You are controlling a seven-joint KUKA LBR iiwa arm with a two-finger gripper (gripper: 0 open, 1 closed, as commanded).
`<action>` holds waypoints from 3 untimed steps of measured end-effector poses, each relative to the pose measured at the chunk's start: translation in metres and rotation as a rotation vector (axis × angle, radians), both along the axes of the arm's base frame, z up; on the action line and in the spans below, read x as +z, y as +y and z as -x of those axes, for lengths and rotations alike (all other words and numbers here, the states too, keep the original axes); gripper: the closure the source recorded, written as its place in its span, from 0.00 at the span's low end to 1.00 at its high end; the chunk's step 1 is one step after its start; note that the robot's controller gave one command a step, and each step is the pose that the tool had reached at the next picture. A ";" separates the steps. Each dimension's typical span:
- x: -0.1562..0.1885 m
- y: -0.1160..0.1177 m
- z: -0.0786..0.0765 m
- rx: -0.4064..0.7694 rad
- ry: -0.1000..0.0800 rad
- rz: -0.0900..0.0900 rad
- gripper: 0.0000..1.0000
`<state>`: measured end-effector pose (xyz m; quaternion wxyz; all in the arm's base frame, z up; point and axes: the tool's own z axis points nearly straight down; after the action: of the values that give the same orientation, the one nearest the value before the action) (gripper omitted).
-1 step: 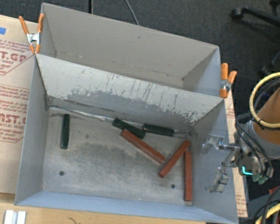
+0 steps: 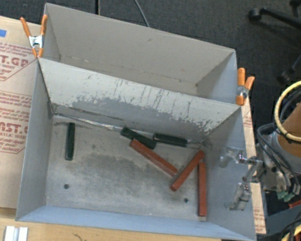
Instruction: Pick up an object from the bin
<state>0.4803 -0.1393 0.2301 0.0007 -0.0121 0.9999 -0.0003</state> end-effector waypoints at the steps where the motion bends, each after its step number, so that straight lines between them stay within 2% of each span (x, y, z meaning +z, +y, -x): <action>1: -0.129 0.007 -0.012 -0.005 0.008 -0.003 0.00; 2: -0.161 0.054 -0.032 -0.069 0.000 -0.003 0.00; 3: -0.160 0.095 -0.069 -0.124 -0.003 -0.003 0.00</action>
Offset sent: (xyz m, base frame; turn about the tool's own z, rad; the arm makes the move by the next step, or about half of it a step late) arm 0.0141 0.0057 -0.1238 0.0042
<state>0.5497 -0.0439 0.0704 0.0024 0.0500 0.9987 0.0009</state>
